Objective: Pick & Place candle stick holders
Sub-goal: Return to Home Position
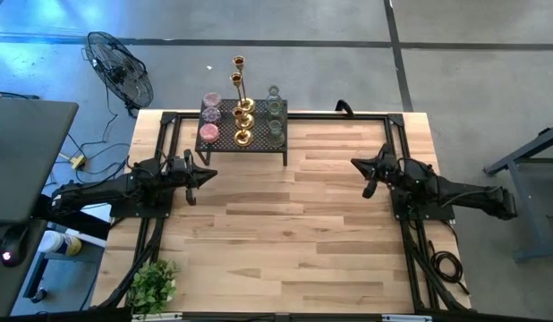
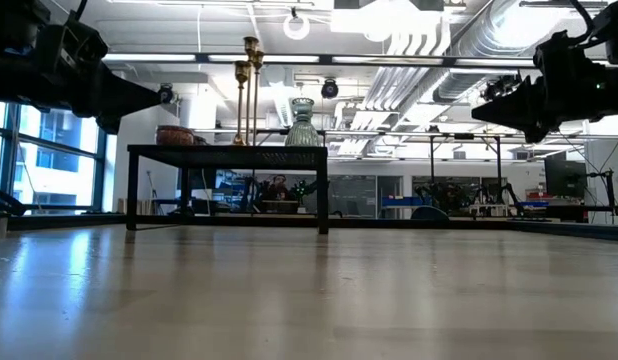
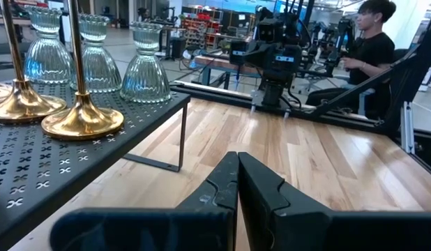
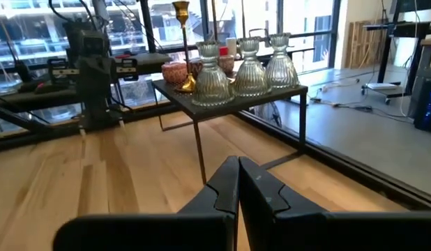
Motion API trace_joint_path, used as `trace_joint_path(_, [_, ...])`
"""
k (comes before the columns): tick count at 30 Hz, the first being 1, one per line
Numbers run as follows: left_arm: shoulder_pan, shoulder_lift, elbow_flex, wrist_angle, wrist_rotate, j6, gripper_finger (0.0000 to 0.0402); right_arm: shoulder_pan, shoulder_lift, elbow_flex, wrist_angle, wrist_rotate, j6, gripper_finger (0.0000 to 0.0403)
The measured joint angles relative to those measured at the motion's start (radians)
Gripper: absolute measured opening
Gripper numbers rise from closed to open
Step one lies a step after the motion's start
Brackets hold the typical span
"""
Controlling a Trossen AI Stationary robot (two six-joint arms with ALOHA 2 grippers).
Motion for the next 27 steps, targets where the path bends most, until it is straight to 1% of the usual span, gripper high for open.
trace_joint_path(27, [0.000, 0.000, 0.000, -0.001, 0.001, 0.000, 0.0003, 0.000, 0.000, 0.000, 0.005, 0.003, -0.014, 0.0000])
